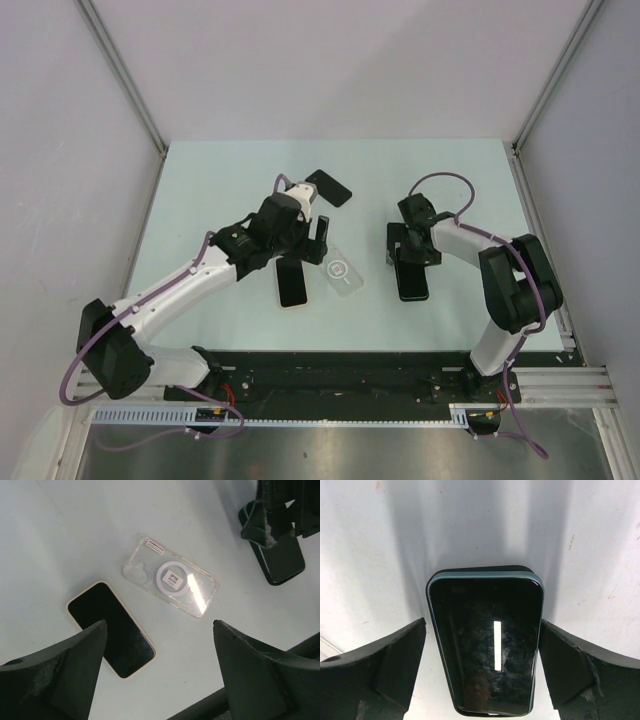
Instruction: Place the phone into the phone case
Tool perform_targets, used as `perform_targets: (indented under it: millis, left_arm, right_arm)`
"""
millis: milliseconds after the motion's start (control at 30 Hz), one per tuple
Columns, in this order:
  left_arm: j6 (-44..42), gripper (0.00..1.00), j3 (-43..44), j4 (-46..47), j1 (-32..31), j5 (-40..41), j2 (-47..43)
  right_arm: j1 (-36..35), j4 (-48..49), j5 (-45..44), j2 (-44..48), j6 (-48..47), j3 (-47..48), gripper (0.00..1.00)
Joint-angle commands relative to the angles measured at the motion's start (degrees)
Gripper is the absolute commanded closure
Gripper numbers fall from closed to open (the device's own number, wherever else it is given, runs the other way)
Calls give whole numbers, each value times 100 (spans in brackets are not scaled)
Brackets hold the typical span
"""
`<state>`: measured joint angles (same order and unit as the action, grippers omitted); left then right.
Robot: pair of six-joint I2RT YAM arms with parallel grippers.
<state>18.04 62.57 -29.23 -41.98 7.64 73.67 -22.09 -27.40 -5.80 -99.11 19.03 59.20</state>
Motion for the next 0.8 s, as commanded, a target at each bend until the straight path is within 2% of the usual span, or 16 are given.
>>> perform_targets:
  millis: [0,167,267,367,400,433,500,533,567,633,667,700,767]
  left_arm:
    - [489,12,449,102,-12,-719,209]
    - [490,21,135,724,-178,-1624,429]
    - [533,39,-296,1680,-529,-1827,446]
    - [525,67,-455,2253,-889,-2064,736]
    - [516,90,-438,2342,-978,-2065,832]
    - [481,100,-421,2465,-1144,-2082,1060]
    - [411,100,-351,2817,-1312,-2047,1263]
    - [324,100,-333,2896,-1478,-1960,1473]
    - [297,100,-263,3167,-1550,-1933,1571]
    - [287,100,-192,3362,-1664,-1933,1886]
    - [314,100,-183,3606,-1691,-2037,1992]
    - [340,100,-192,3739,-1708,-2099,2080]
    - [393,100,-210,4064,-1779,-2162,2344]
  right_arm:
    - [-50,33,378,84,532,-5,4]
    - [371,103,808,585,330,-5,0]
    - [783,173,931,814,190,13,0]
    - [1161,305,1177,850,75,30,0]
    - [1232,331,1230,823,66,39,2]
    - [1311,479,1257,762,57,48,5]
    - [1452,743,1362,692,-21,57,24]
    - [1479,1006,1423,596,-57,74,38]
    - [1505,1121,1494,525,-74,109,65]
    - [1567,1550,1608,411,-31,144,83]
    - [1576,1701,1765,280,13,145,96]
    - [1567,1842,1871,200,48,153,100]
    - [1532,2106,2134,-45,162,206,100]
